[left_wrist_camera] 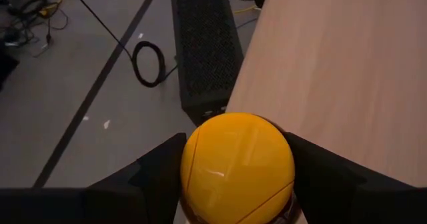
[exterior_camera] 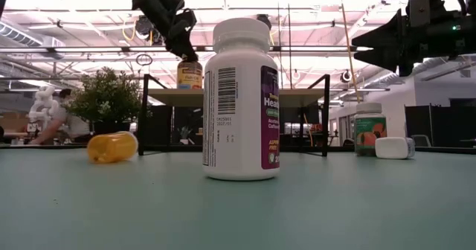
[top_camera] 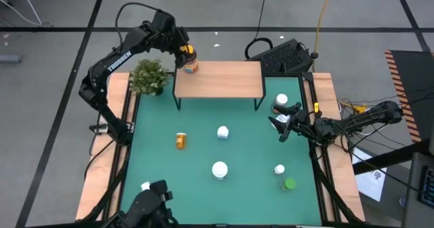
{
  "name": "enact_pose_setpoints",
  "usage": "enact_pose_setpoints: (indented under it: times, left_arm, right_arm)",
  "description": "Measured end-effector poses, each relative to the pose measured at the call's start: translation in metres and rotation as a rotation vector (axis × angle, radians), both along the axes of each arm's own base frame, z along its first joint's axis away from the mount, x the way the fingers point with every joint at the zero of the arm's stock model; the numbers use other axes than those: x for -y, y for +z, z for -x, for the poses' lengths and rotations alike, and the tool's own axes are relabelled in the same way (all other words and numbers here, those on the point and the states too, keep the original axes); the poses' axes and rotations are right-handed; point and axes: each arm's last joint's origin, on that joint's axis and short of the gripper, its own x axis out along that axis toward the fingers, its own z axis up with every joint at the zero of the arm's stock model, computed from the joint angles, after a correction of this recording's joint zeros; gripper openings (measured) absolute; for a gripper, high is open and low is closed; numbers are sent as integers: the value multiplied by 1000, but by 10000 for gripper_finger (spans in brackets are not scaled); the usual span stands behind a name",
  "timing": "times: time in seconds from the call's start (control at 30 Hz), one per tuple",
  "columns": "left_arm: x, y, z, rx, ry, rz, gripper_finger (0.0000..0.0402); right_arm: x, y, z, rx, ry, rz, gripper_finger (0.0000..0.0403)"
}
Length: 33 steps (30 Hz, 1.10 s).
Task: Pick and place medicine bottles onto shelf by color
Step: Put the yellow pill bottle on the shelf, then put the white and purple pill bottle on the shelf
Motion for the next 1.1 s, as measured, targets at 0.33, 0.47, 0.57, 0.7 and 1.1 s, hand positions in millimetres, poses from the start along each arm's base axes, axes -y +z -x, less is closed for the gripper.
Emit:
enact_pose_setpoints:
  times: [0.33, 0.47, 0.57, 0.7, 1.1]
  left_arm:
    - [5, 7, 2, -13, 26, -47, 306]
    - [13, 19, 8, 11, 26, -83, 341]
    - [21, 29, 12, 20, 83, -109, 353]
    - [43, 45, 19, -7, 173, -158, 349]
    - [164, 45, 15, -123, 62, 132, 315]
  right_arm:
    - [0, 0, 0, 3, 1, -6, 263]
    - [0, 0, 0, 7, 1, -13, 263]
    - [0, 0, 0, 7, 1, -13, 263]
    - [0, 0, 0, 6, 1, -13, 263]
    - [0, -1, 0, 15, 6, -40, 263]
